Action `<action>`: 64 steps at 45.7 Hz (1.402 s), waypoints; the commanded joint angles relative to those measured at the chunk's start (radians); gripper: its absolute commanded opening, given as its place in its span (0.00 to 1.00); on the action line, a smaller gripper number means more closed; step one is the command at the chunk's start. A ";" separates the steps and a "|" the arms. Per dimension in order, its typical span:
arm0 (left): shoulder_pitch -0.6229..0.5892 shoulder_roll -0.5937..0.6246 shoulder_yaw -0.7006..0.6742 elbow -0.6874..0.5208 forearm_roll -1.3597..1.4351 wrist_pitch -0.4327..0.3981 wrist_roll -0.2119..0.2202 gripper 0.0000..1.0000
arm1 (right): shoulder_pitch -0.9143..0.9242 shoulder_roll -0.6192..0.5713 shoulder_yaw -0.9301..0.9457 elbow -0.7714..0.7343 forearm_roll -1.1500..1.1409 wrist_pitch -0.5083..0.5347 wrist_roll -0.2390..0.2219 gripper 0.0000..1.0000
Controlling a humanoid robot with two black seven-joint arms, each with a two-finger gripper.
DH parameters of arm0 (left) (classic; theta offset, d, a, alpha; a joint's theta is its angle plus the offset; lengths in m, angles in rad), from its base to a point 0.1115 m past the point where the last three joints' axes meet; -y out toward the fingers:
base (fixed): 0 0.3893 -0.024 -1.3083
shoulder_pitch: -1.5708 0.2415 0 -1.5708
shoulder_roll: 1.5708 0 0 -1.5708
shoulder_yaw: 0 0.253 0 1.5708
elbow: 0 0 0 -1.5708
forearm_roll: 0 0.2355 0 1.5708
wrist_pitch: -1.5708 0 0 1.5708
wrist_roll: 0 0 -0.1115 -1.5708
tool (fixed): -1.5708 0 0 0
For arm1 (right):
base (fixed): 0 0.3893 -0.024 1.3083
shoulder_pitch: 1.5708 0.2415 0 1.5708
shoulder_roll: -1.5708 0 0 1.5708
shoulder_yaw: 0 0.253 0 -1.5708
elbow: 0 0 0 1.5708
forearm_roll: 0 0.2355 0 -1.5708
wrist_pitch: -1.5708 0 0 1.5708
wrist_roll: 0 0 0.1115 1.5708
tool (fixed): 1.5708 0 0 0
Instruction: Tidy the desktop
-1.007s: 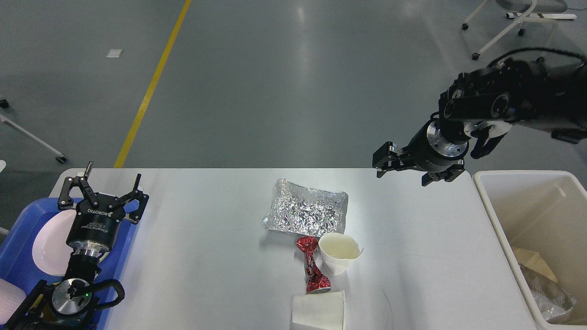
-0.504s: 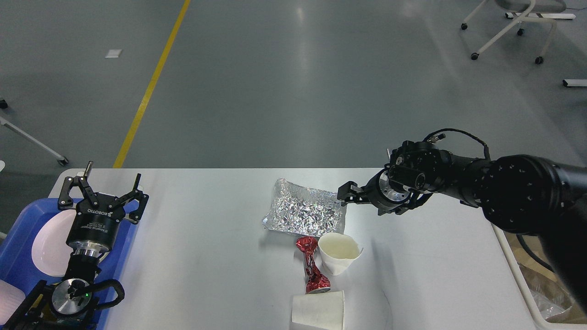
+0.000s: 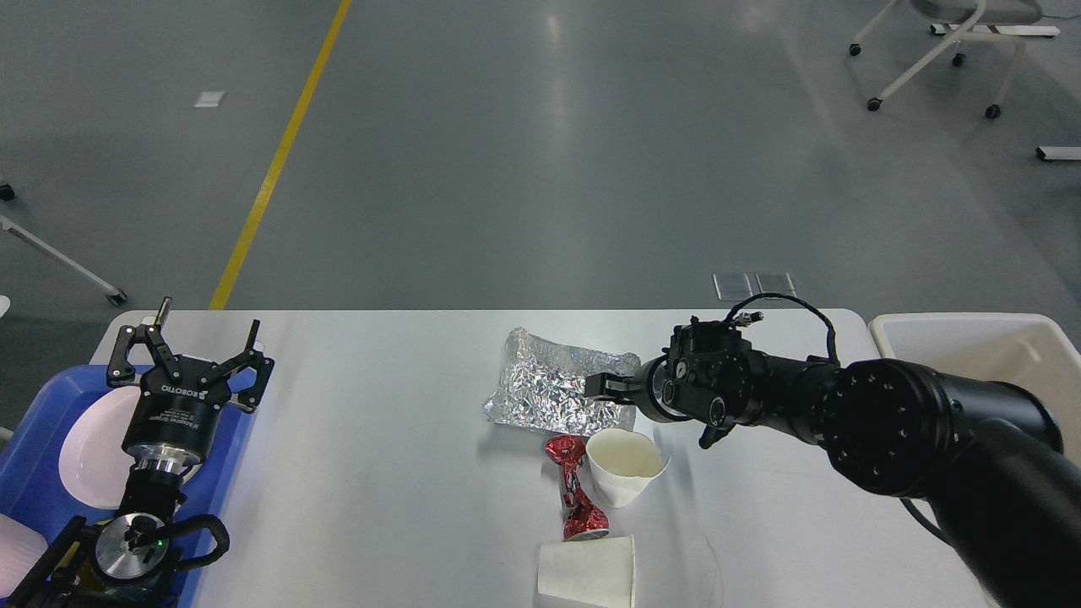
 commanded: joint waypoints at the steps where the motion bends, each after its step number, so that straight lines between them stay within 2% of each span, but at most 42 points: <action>1: 0.000 0.000 0.001 0.000 0.000 0.000 0.001 0.96 | -0.019 0.001 0.005 -0.010 -0.032 -0.028 0.000 0.97; 4: 0.000 0.000 0.001 0.000 0.000 0.000 0.001 0.96 | -0.022 -0.001 0.007 -0.010 -0.032 -0.038 0.000 0.92; 9: 0.000 0.000 0.001 0.000 0.000 0.000 0.001 0.96 | -0.036 -0.001 0.005 -0.011 -0.033 -0.040 -0.002 0.76; 16: 0.000 0.000 -0.001 0.000 0.000 0.000 0.001 0.96 | -0.046 0.001 0.004 -0.011 -0.033 -0.040 -0.002 0.71; 18: 0.000 0.000 -0.001 0.000 0.000 0.000 0.001 0.96 | -0.049 0.001 0.004 -0.011 -0.033 -0.040 -0.002 0.60; 23: 0.000 0.002 0.001 0.000 0.000 0.000 0.001 0.96 | -0.051 -0.001 0.007 -0.010 -0.035 -0.032 -0.006 0.12; 25: 0.000 0.000 -0.001 0.000 0.000 0.000 0.001 0.96 | -0.051 -0.001 0.007 -0.008 -0.033 -0.032 -0.008 0.00; 52: 0.000 0.000 -0.001 0.000 0.000 0.000 -0.001 0.96 | -0.036 -0.007 0.045 -0.001 -0.016 -0.032 -0.009 0.00; 59: 0.000 0.000 0.001 0.000 0.000 0.000 0.001 0.96 | 0.016 -0.027 0.068 0.009 0.023 -0.014 -0.011 0.00; 64: 0.000 0.000 0.001 0.000 0.000 0.000 0.001 0.96 | 0.073 -0.040 0.064 0.010 0.080 0.043 -0.011 0.00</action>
